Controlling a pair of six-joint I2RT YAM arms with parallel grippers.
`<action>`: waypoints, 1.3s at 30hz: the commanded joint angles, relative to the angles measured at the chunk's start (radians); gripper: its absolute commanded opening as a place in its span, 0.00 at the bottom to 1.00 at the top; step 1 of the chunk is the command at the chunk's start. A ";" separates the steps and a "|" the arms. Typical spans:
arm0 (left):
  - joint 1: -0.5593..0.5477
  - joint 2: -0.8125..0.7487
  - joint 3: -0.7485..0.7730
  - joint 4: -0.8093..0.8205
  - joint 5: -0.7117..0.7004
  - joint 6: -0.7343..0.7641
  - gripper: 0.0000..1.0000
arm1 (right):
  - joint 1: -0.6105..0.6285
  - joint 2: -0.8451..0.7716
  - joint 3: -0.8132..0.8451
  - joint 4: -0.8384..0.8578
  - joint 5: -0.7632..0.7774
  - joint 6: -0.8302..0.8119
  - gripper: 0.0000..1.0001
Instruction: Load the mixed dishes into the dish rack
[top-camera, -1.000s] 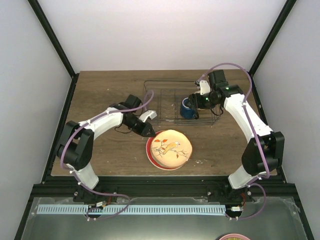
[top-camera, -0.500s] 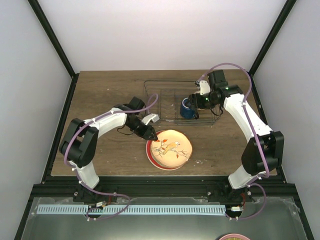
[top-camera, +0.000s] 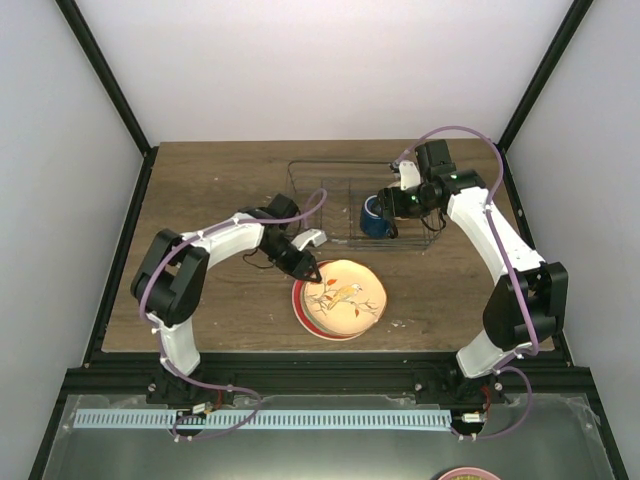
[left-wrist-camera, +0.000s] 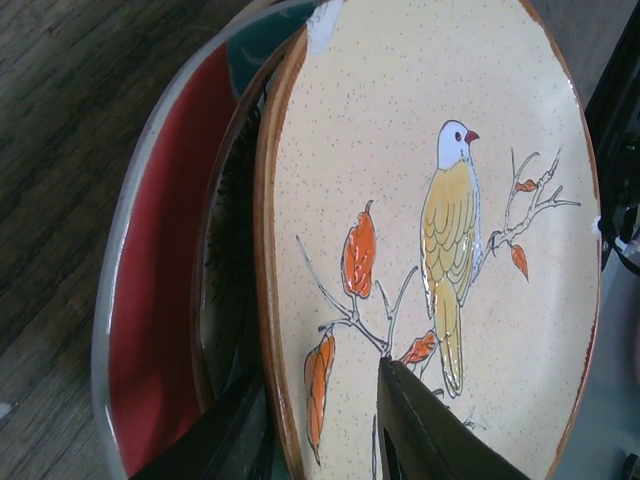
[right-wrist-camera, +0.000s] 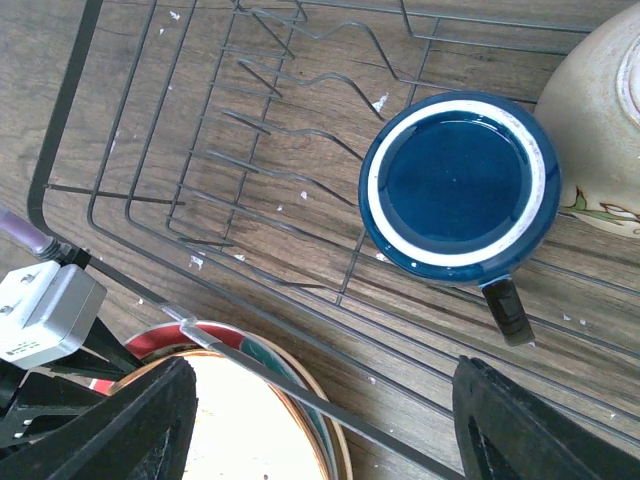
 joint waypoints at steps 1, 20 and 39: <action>-0.010 0.031 0.026 -0.017 0.018 0.029 0.28 | 0.006 0.004 0.017 -0.019 0.013 -0.016 0.71; 0.031 0.007 0.026 0.004 0.165 -0.011 0.00 | 0.007 0.002 0.009 -0.013 -0.052 -0.019 0.72; 0.092 -0.175 0.065 -0.057 0.280 -0.062 0.00 | 0.007 0.032 -0.055 0.007 -0.346 -0.127 0.75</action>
